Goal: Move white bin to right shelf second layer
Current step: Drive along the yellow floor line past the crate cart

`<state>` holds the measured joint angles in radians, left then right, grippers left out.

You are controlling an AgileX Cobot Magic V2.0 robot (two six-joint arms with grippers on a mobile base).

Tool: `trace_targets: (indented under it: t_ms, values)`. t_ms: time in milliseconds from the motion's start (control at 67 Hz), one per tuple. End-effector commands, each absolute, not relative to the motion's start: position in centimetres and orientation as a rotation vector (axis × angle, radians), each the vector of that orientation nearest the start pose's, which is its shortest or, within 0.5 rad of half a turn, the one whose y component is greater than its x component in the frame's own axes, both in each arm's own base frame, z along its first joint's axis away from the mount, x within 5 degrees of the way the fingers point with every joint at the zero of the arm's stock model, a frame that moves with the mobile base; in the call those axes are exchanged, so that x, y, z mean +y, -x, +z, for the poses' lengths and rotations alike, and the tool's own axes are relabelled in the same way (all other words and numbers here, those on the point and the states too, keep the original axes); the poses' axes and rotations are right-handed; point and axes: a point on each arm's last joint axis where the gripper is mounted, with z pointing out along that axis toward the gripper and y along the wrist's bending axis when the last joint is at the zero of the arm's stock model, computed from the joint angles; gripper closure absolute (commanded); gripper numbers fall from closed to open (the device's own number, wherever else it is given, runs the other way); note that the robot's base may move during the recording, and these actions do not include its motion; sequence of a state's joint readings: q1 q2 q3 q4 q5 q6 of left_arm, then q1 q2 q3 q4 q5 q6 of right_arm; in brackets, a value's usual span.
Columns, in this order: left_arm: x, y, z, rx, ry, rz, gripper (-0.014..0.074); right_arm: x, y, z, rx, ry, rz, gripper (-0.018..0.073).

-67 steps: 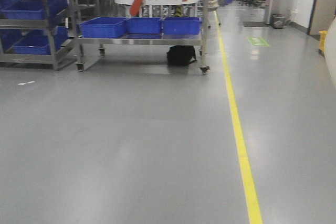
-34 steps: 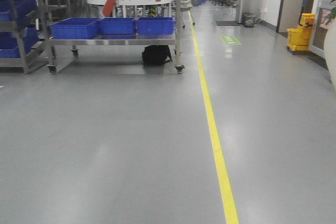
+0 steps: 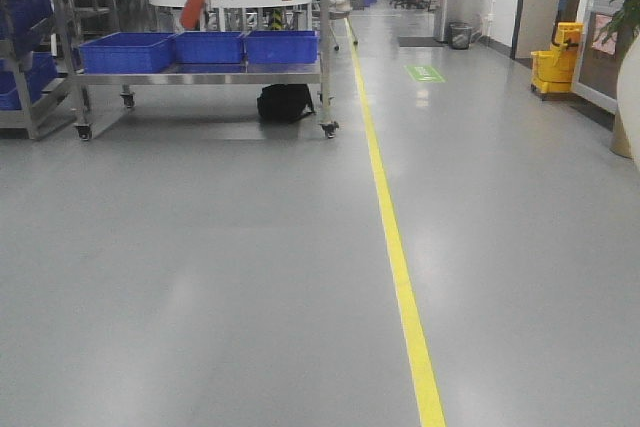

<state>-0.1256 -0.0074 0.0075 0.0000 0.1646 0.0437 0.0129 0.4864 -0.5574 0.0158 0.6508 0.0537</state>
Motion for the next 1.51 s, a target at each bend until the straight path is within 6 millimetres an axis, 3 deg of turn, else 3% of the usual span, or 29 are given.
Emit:
trace_targets:
  t_ms: [0,1492]
  values:
    - [-0.75,-5.62,19.23,1.579,-0.136,-0.074,0.0512,0.20,-9.56,32.42,1.944,-0.055,0.067,0.0510]
    - [-0.75,-5.62,19.23,1.579,-0.136,-0.074,0.0512,0.20,-9.54,32.38,1.949,-0.055,0.067,0.0510]
